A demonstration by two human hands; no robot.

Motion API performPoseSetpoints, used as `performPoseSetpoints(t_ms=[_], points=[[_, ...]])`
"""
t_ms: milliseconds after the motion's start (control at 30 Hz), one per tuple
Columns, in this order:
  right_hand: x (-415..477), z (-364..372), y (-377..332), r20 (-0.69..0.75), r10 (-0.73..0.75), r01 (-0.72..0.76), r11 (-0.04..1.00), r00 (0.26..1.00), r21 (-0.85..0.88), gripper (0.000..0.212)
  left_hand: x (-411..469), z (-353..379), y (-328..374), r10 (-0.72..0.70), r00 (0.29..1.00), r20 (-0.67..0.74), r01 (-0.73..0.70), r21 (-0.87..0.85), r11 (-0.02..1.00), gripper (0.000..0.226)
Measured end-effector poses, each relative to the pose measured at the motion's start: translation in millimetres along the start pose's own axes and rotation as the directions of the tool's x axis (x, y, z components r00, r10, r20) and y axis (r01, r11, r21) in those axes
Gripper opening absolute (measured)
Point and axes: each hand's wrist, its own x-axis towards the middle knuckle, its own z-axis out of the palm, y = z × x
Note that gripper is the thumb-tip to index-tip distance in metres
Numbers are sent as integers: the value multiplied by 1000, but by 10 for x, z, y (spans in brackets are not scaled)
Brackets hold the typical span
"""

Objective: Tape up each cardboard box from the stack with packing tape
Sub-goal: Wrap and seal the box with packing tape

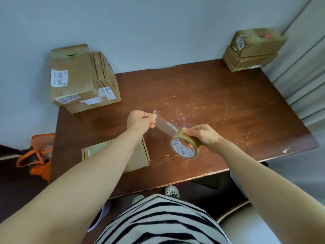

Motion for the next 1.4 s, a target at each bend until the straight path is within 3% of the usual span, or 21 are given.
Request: performPoseSetpoints(t_ms=[300, 433, 600, 767, 867, 967, 1100, 1167, 1233, 1300, 1400], points=[[357, -102, 186, 18, 211, -211, 970, 977, 117, 32, 1, 185, -81, -67, 998, 6, 67, 29, 997, 12], [535, -257, 86, -70, 139, -137, 990, 988, 30, 35, 0, 309, -37, -104, 994, -41, 101, -67, 993, 11], [530, -363, -82, -139, -12, -23, 969, 990, -248, 39, 22, 421, 55, -161, 982, -104, 136, -213, 968, 10], [172, -455, 73, 100, -13, 21, 996, 995, -81, 28, 79, 380, 32, -208, 974, -92, 185, -208, 960, 13], [65, -475, 233, 15, -13, 14, 998, 1000, -66, 24, 99, 431, 27, -223, 973, -65, 208, -184, 961, 11], [-37, -579, 285, -119, -27, 3, 981, 993, -195, 42, 125, 469, 16, -237, 970, -55, 225, -170, 960, 10], [-166, -743, 374, -115, 30, -33, 999, 993, -28, 43, 99, 530, -45, -244, 968, -50, 236, -132, 963, 10], [-194, -780, 420, -141, 65, -91, 979, 988, -183, 39, 82, 549, -84, -263, 964, -47, 255, -131, 958, 12], [-214, -800, 468, -212, 88, -172, 892, 973, -417, 44, 79, 552, -104, -270, 962, -44, 262, -134, 956, 16], [-211, -828, 511, -281, 118, -251, 825, 953, -507, 53, 60, 590, -107, -256, 966, -38, 250, -124, 960, 22], [-140, -789, 458, -369, 125, -361, 631, 921, -686, 56, -11, 675, -167, -213, 976, -45, 209, -76, 975, 14]])
